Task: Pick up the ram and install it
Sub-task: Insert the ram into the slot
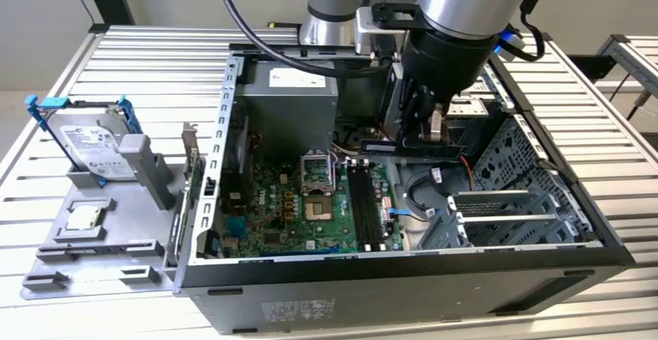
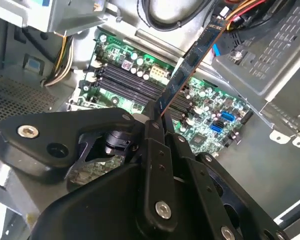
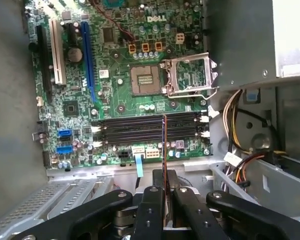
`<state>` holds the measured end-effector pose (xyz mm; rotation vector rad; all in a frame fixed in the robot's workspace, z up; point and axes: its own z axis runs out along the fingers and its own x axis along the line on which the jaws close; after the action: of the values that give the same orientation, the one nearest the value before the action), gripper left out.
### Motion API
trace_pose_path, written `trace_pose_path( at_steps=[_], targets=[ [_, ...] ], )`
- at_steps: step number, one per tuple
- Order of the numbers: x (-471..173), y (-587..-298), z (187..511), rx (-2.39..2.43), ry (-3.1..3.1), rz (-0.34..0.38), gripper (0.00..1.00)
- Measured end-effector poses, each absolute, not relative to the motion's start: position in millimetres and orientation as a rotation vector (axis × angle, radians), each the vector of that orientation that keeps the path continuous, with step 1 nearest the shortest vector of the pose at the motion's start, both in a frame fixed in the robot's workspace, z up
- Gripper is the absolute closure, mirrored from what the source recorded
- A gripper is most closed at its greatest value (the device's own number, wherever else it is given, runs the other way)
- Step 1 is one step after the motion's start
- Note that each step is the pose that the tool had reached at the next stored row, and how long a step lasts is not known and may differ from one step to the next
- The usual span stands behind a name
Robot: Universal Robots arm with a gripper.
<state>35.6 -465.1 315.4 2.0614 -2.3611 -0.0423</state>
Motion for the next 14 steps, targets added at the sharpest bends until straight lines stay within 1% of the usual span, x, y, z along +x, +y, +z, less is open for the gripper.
trace_pose_path(
  at_steps=[3, 10, 14],
  targets=[
    [35, -465, 318, 2.052, -2.372, -0.04, 1.0],
    [35, -464, 337, 2.052, -2.371, -0.039, 1.0],
    [34, -464, 338, 2.052, -2.371, -0.038, 1.0]
  ],
)
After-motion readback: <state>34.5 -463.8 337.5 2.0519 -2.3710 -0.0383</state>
